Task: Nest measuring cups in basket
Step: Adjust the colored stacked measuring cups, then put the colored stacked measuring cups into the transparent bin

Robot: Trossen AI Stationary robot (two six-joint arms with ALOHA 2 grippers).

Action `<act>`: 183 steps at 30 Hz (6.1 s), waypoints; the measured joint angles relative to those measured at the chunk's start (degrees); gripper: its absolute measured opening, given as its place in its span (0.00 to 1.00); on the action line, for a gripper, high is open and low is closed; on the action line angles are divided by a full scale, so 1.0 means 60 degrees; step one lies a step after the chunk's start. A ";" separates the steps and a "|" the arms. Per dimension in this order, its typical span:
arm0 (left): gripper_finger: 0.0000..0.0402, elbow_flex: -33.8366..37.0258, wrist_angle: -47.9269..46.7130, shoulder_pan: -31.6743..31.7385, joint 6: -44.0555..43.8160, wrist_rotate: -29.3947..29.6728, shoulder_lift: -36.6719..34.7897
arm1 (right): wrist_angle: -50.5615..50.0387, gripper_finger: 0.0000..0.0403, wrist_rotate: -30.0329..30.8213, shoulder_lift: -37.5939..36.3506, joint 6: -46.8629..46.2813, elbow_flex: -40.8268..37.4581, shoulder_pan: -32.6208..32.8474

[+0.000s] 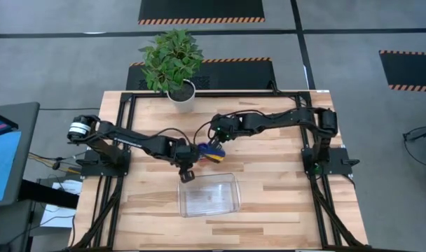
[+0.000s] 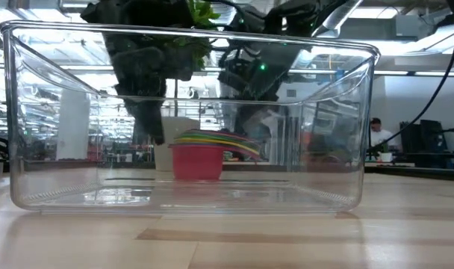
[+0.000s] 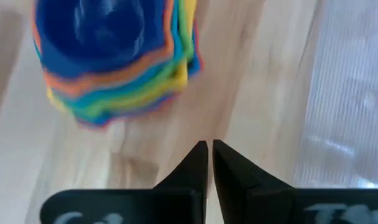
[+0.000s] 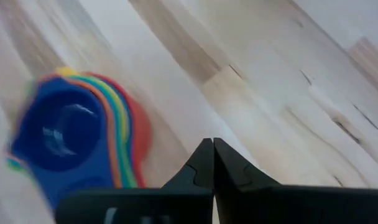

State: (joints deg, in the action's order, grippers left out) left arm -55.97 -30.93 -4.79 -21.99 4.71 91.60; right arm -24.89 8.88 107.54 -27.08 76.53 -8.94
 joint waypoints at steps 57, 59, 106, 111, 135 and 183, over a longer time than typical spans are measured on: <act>0.03 -0.0009 0.0532 0.0462 0.0874 0.1831 0.0222 | -0.0179 0.04 -0.0663 0.0631 -0.0862 -0.0004 0.1065; 0.03 -0.0009 0.0530 0.0487 0.0816 0.1765 0.0213 | -0.0191 0.06 -0.0703 0.0631 -0.0977 -0.0004 0.1065; 0.03 -0.1171 -0.2788 -0.1849 -0.1498 0.0575 -0.0217 | -0.0488 0.09 0.0284 -0.2715 -0.0447 0.0002 0.1342; 0.03 -0.1171 -0.3051 -0.2003 -0.1614 0.1360 -0.0217 | -0.0235 0.10 0.0280 -0.2713 -0.0078 0.0000 0.1342; 0.03 0.0093 -0.5698 -0.2241 -0.1461 0.4737 -0.2894 | 0.0770 0.09 0.0266 -0.2545 0.0199 -0.0013 0.1142; 0.03 0.0176 -0.5181 -0.2241 -0.0657 0.3814 -0.2912 | 0.1529 0.57 -0.3147 0.0105 -0.2902 0.0000 -0.0196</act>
State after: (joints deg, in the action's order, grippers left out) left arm -54.92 -62.02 -18.24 -25.93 27.59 74.13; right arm -15.72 -9.99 108.17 -44.50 76.53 -10.11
